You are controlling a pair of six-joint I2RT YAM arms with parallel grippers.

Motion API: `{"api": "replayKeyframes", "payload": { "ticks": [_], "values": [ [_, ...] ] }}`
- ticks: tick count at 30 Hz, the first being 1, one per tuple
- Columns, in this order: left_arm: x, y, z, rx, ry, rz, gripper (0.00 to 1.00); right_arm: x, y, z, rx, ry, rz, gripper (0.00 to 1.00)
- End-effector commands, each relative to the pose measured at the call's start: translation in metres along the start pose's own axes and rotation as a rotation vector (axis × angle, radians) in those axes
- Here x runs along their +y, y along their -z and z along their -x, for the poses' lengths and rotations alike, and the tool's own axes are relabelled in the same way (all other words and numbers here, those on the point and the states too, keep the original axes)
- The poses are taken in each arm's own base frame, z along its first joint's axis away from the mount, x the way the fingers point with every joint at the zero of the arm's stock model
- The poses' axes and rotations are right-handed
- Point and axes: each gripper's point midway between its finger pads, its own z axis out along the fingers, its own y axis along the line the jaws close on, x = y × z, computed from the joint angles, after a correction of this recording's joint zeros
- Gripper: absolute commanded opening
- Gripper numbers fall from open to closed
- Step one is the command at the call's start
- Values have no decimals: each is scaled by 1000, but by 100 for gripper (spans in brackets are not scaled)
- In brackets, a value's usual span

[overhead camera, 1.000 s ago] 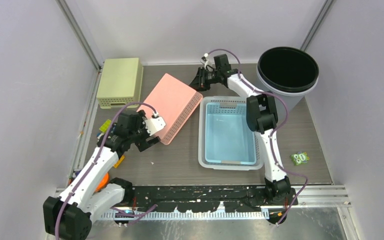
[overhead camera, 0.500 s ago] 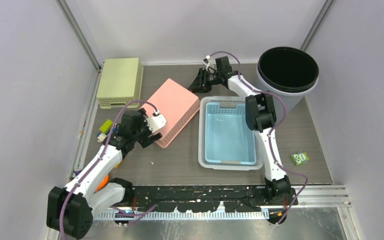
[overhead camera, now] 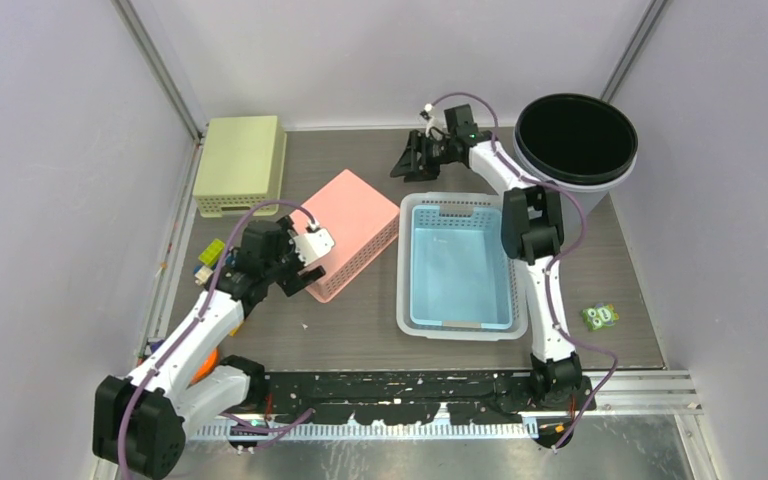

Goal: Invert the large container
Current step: Turn the container upside down at the center of the board, then move the container to the center of the board.

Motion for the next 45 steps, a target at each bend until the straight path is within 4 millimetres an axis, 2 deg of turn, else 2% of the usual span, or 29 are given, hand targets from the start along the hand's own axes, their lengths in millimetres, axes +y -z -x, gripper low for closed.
{"api": "replayKeyframes", "payload": {
  "ticks": [1,4,6,10,13,17,21,26,29,35,45],
  "values": [
    [-4,11,17,-52,-37,-78,100,85,72,41,-108,371,-59,64],
    [-8,12,14,-36,-73,-111,100,104,89,30,-81,545,-117,70],
    [-6,12,13,-28,-82,-102,100,116,97,16,-41,666,-154,74],
    [-2,19,16,-32,-87,-90,100,135,98,-33,127,959,-268,81],
    [2,26,16,-18,-73,-77,100,140,93,-68,232,1113,-374,85],
    [9,31,17,-11,-24,-31,100,154,80,-107,268,1141,-369,88],
    [17,37,22,-54,37,44,100,167,74,-132,265,1121,-323,89],
    [32,39,18,-30,167,54,100,164,63,-162,296,1166,-321,89],
    [52,43,13,-39,274,73,100,152,53,-163,269,1186,-373,89],
    [80,42,-18,4,444,170,100,137,36,-140,147,1145,-509,90],
    [78,40,-30,7,468,193,100,106,16,-98,61,1140,-727,94]
  ]
}}
